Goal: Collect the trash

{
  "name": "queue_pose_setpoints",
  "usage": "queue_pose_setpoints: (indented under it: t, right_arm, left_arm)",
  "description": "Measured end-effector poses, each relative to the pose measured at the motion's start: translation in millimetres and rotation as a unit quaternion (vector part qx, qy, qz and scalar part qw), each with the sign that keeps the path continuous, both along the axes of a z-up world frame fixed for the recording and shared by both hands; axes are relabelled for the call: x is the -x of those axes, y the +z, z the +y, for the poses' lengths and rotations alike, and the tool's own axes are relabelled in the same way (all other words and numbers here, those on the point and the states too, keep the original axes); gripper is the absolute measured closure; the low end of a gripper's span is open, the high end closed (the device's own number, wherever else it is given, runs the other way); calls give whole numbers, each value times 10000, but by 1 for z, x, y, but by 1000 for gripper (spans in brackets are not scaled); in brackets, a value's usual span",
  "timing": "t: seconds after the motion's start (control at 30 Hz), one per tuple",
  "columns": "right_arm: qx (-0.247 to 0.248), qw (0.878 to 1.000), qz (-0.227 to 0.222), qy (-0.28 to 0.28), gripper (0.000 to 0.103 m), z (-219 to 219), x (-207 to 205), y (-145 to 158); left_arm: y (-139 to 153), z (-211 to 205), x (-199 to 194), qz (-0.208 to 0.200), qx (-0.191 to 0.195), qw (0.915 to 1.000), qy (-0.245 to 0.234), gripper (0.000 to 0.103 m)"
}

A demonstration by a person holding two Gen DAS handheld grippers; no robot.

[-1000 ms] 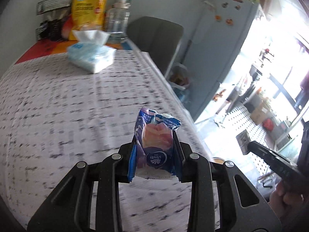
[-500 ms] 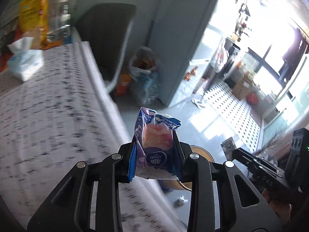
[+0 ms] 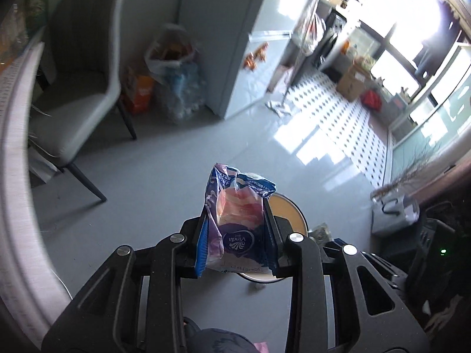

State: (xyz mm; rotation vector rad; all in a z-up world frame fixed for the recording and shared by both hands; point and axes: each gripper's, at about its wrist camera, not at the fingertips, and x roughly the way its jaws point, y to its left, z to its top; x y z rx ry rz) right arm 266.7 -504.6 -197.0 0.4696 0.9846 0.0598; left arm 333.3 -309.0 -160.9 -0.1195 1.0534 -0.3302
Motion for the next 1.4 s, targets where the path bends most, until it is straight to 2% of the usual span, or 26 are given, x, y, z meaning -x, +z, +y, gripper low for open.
queue_pose_setpoints:
  t: [0.17,0.3,0.4,0.47,0.6,0.8,0.83,0.9,0.97,1.03,1.4]
  right_arm:
    - [-298,9986,325,-296,83,-27,-6,-48]
    - [-443,9963,513,-528,71,-41,-13,-80]
    - [-590,9950,531,-606,42,-48,-15,-93]
    - [-459,9959,478,-610,42,-50,-13,-92]
    - [-554,9952,417,-691,42,-63,-5,-92]
    - [-588,9921,391,-1033,42,-90,25,-84]
    - [-572,9919,381,-1069,42,-92,29,-83]
    - [-512,9919,378,-1102,42,-95,38,-81]
    - [-453,9917,398,-1134,42,-98,42,-80]
    - [-443,9911,402,-1186,42,-99,46,-79]
    - [-541,9906,261,-1231,42,-91,48,-62]
  left_arm:
    - [-31,-34,-9,338,-169,9991,-208,72]
    - [-52,-48,-18,632,-219,9976,-168,72]
    - [-64,-57,-22,790,-262,9964,-165,72]
    - [-71,-63,-23,866,-281,9957,-185,72]
    - [-90,-77,-25,1110,-239,9933,-210,72]
    - [-102,-105,-21,1271,-139,9911,-372,70]
    - [-103,-107,-22,1296,-80,9908,-378,68]
    - [-102,-114,-22,1354,157,9899,-385,57]
    - [-97,-117,-22,1350,298,9896,-407,28]
    - [-89,-118,-20,1190,264,9917,-400,20]
    - [-37,-77,-17,748,190,9969,-153,14]
